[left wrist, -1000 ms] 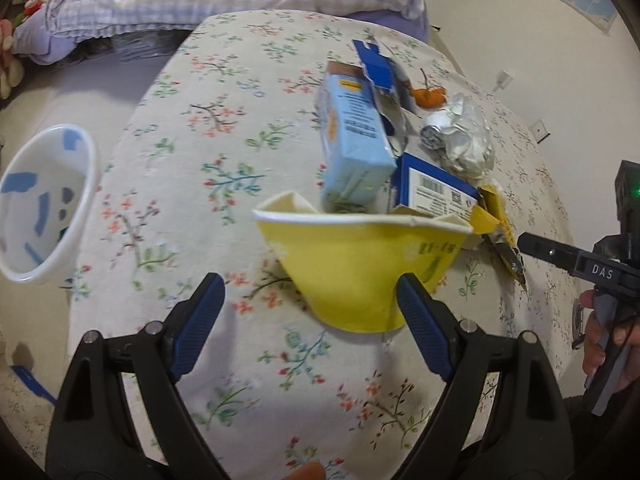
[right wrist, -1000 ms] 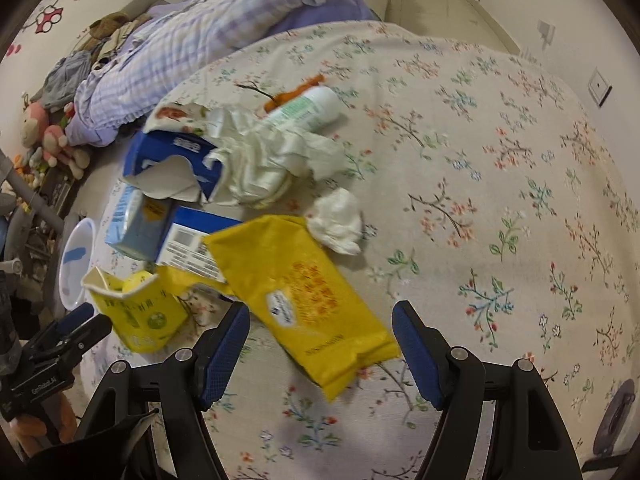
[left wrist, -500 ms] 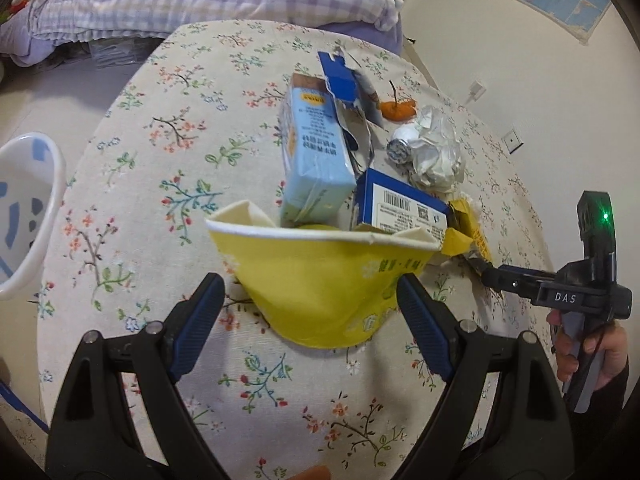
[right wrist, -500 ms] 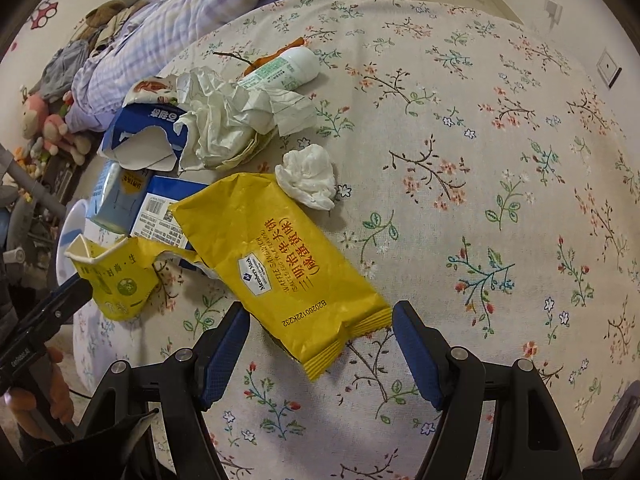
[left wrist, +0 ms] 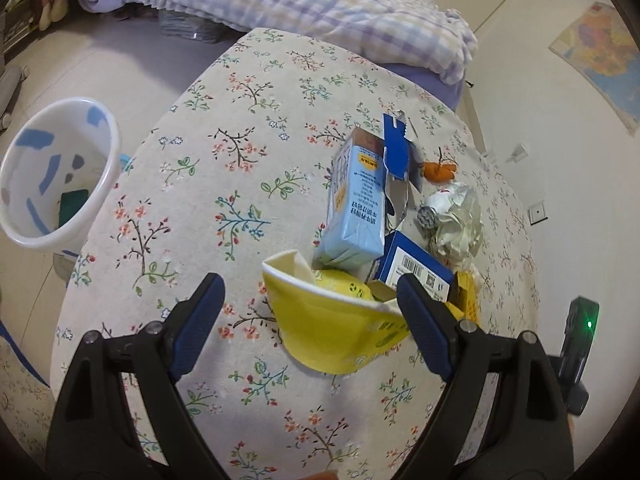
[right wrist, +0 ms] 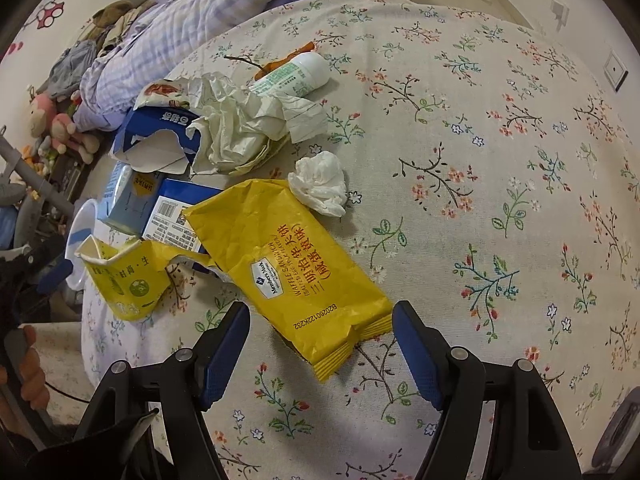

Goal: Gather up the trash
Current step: 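Grasp the yellow paper cup rim with the left tool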

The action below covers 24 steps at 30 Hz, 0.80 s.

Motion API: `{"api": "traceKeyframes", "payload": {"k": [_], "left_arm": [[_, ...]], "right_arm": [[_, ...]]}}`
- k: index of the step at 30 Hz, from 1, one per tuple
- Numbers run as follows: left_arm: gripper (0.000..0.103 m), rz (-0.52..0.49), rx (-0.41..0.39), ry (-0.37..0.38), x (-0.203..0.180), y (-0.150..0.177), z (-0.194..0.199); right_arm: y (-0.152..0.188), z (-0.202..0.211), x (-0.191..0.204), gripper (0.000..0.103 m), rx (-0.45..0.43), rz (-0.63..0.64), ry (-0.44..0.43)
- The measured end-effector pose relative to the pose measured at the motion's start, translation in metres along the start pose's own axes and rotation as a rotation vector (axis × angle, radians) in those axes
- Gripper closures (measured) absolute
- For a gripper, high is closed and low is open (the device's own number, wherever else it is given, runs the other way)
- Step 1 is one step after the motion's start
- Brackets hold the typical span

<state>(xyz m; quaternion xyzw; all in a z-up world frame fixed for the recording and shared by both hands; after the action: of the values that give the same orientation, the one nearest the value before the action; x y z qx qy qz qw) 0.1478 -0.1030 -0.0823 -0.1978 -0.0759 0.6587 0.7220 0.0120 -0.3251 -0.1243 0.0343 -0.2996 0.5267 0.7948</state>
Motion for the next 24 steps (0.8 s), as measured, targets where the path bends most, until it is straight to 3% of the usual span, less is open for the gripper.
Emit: {"api": "traceKeyframes", "payload": {"k": [6, 15, 17, 24], "left_arm": [[0.022, 0.013, -0.015, -0.084, -0.009, -0.006, -0.008], [0.055, 0.038, 0.021, -0.146, 0.003, -0.002, -0.024], [0.069, 0.051, 0.032, -0.145, 0.008, -0.001, -0.026], [0.074, 0.052, 0.029, -0.124, 0.012, 0.001, -0.022]], "right_arm": [[0.003, 0.001, -0.005, 0.028, 0.005, -0.010, -0.007], [0.005, 0.009, -0.007, 0.028, -0.003, -0.006, -0.010], [0.005, 0.011, -0.007, 0.028, -0.005, -0.004, -0.013], [0.001, 0.003, -0.003, 0.028, 0.004, 0.003, -0.009]]}}
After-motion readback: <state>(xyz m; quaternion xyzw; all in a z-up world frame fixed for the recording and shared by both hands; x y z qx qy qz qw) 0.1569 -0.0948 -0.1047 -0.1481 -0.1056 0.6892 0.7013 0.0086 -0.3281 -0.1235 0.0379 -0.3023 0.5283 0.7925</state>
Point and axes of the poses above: each gripper's, at about its wrist camera, not at the fingertips, and z roughly against the way its jaws point, x to its left, y to its underside, the point moved 6 cm from there along -z, roughly the way its jaws point, and after that the axes turned 15 degrees about -y, right-handed, at the moved point
